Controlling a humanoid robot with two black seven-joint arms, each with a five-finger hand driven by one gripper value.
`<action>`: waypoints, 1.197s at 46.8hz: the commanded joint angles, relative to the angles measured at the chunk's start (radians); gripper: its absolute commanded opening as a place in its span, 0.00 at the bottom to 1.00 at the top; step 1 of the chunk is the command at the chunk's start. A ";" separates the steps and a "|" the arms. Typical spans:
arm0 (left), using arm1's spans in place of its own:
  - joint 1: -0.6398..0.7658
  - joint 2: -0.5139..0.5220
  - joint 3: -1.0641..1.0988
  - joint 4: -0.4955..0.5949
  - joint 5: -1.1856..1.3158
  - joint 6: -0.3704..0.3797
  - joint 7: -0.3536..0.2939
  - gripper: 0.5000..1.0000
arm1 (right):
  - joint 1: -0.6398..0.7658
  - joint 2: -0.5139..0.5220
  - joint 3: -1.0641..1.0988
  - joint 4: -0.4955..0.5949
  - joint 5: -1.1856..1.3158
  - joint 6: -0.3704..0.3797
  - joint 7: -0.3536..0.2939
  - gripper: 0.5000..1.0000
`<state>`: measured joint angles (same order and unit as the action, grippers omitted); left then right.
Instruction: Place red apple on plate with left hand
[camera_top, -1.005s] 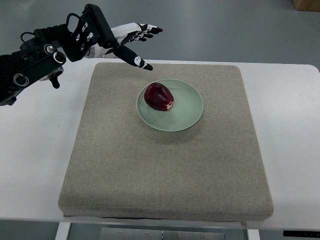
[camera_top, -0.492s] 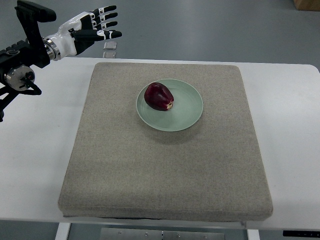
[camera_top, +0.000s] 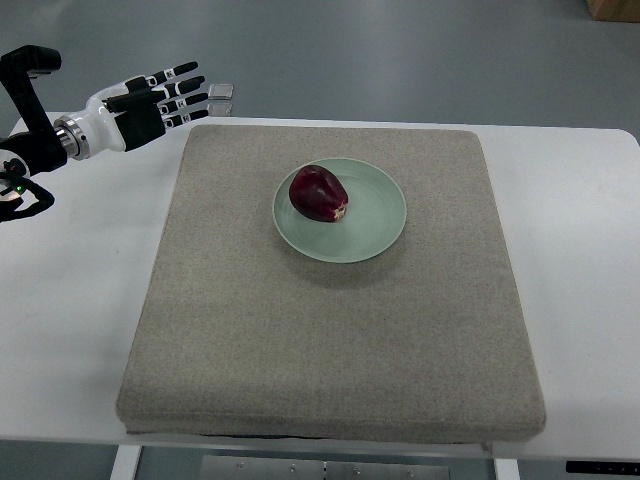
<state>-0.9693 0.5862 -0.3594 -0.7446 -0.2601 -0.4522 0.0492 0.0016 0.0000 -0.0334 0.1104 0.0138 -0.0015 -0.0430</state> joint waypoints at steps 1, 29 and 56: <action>0.006 0.000 -0.016 0.010 0.004 0.000 -0.002 0.99 | 0.000 0.000 0.000 0.000 0.000 0.000 0.000 0.86; 0.018 -0.017 -0.092 0.045 0.010 -0.026 -0.035 0.99 | 0.000 0.000 0.001 0.000 0.000 0.000 0.000 0.86; 0.023 -0.019 -0.136 0.047 0.002 -0.025 -0.035 0.99 | -0.002 0.000 0.001 0.011 0.003 0.009 0.000 0.86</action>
<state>-0.9466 0.5694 -0.4945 -0.6985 -0.2549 -0.4772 0.0137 0.0015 0.0000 -0.0321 0.1143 0.0168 0.0073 -0.0430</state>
